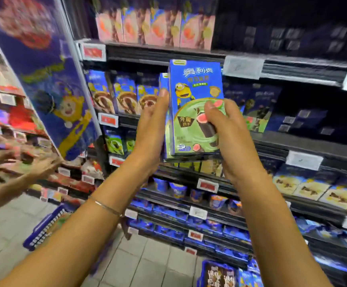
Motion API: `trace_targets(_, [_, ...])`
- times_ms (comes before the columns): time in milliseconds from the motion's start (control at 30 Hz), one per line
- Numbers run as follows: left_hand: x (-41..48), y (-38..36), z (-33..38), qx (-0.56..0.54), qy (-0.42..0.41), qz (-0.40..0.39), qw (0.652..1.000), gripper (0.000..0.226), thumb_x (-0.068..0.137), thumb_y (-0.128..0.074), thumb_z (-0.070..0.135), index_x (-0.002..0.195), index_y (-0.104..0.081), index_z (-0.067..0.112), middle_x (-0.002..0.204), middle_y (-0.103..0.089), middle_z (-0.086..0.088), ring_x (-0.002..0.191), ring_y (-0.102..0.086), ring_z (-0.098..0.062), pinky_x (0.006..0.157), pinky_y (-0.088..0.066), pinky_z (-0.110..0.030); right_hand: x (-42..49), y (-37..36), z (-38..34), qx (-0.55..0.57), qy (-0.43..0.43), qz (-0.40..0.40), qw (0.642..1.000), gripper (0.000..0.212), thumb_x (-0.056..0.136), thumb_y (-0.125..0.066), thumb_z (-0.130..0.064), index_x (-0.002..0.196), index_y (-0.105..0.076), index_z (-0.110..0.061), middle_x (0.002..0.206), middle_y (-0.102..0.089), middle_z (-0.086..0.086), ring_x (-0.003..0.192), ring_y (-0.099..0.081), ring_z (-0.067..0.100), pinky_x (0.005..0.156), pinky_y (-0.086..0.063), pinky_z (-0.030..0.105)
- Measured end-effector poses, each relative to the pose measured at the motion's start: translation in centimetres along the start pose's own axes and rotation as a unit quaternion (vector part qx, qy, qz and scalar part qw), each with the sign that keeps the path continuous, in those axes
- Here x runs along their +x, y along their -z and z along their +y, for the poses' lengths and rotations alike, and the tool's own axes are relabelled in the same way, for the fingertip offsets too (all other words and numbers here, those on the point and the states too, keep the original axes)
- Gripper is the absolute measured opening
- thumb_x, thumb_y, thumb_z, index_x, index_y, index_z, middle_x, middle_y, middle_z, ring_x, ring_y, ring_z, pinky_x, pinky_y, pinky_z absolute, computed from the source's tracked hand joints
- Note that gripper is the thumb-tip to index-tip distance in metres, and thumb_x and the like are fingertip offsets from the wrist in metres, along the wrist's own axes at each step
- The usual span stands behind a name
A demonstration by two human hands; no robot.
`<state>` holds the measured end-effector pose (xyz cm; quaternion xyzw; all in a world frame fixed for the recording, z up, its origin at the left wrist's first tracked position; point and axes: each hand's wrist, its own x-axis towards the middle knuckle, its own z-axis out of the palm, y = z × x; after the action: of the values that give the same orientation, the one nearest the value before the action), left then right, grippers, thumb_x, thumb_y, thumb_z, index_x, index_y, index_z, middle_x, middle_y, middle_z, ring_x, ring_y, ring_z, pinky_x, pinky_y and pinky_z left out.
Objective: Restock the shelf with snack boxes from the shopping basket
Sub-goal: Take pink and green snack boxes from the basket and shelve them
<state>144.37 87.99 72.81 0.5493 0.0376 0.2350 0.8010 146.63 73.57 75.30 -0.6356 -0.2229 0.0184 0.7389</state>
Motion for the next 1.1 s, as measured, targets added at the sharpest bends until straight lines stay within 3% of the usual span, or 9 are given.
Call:
trace_targets(67, [2.4,0.9,1.9,0.013,-0.009,-0.024,1.0,0.068,0.091,-0.057,0.062,0.13,-0.072,0.009,0.133,-0.069,-0.023,0.127,-0.064,-0.044,0.112,-0.045,-0.066,1.8,-1.7,-1.1,-0.011,0.02,0.018,1.0,0.012,0.099,-0.058,-0.033,0.105,-0.06,-0.023,0.09,-0.074,-0.011,0.072,-0.067,0.005,0.055,-0.045,0.02])
trace_targets(167, [5.0,1.5,4.3,0.04,-0.034,-0.051,0.997,0.072,0.085,-0.06,0.066,0.13,-0.071,0.012,0.134,-0.069,-0.021,0.126,-0.065,-0.042,0.112,-0.045,-0.066,3.7,-3.2,-2.4,-0.016,0.028,0.026,0.999,0.014,0.099,-0.06,-0.03,0.107,-0.06,-0.018,0.092,-0.073,-0.006,0.079,-0.069,0.013,0.065,-0.051,0.034])
trace_targets(267, [7.4,1.7,6.0,0.048,-0.069,-0.049,0.995,0.088,0.079,-0.063,0.066,0.133,-0.062,-0.004,0.135,-0.065,-0.03,0.13,-0.06,-0.05,0.111,-0.043,-0.069,5.5,-3.6,-3.8,-0.018,0.036,0.026,0.999,0.009,0.098,-0.063,-0.024,0.104,-0.062,-0.017,0.089,-0.075,-0.006,0.079,-0.072,0.011,0.061,-0.054,0.029])
trace_targets(400, [9.8,1.6,7.0,0.06,-0.091,-0.064,0.992,0.09,0.081,-0.064,0.061,0.134,-0.056,-0.011,0.138,-0.057,-0.04,0.133,-0.05,-0.059,0.11,-0.04,-0.073,7.3,-3.2,-5.5,-0.056,0.057,0.012,0.997,0.011,0.094,-0.069,-0.02,0.104,-0.067,-0.015,0.09,-0.076,-0.007,0.079,-0.072,0.006,0.06,-0.051,0.018])
trace_targets(500, [10.9,1.5,7.5,0.052,-0.093,-0.073,0.992,0.09,0.081,-0.066,0.06,0.139,-0.054,-0.008,0.142,-0.057,-0.036,0.135,-0.051,-0.057,0.113,-0.038,-0.072,8.5,-2.5,-6.7,-0.041,0.049,-0.007,0.998,0.018,0.094,-0.069,-0.014,0.111,-0.067,-0.008,0.096,-0.078,0.002,0.083,-0.074,0.014,0.065,-0.056,0.027])
trace_targets(633, [12.5,1.2,8.4,0.059,-0.118,-0.058,0.99,0.086,0.081,-0.067,0.055,0.136,-0.055,-0.009,0.135,-0.064,-0.032,0.127,-0.06,-0.053,0.109,-0.043,-0.071,10.8,0.4,-8.7,-0.041,0.075,0.037,0.996,0.013,0.095,-0.066,-0.015,0.107,-0.069,-0.01,0.103,-0.077,0.008,0.093,-0.075,0.024,0.074,-0.057,0.035])
trace_targets(767, [13.9,0.5,8.8,0.067,-0.129,-0.053,0.988,0.082,0.085,-0.065,0.054,0.135,-0.052,-0.01,0.136,-0.062,-0.034,0.125,-0.06,-0.054,0.107,-0.044,-0.072,13.4,3.3,-10.1,-0.078,0.086,0.076,0.99,0.015,0.096,-0.066,-0.021,0.109,-0.07,-0.014,0.108,-0.077,0.007,0.09,-0.075,0.021,0.053,-0.052,0.024])
trace_targets(967, [15.4,-1.3,9.7,0.03,-0.131,-0.065,0.989,0.075,0.095,-0.051,0.041,0.143,-0.041,-0.016,0.144,-0.051,-0.041,0.131,-0.053,-0.059,0.11,-0.04,-0.073,18.1,6.2,-9.7,-0.107,0.071,0.137,0.982,0.02,0.096,-0.067,-0.017,0.115,-0.065,-0.015,0.11,-0.076,0.001,0.098,-0.075,0.02,0.077,-0.06,0.04])
trace_targets(1100, [16.7,-2.0,9.8,-0.006,-0.114,-0.074,0.991,0.073,0.098,-0.046,0.04,0.144,-0.041,-0.017,0.143,-0.053,-0.04,0.129,-0.054,-0.059,0.109,-0.044,-0.071,22.2,7.2,-8.7,-0.2,0.085,0.201,0.955,0.032,0.091,-0.071,-0.013,0.121,-0.061,-0.011,0.112,-0.07,0.004,0.101,-0.07,0.019,0.082,-0.059,0.039])
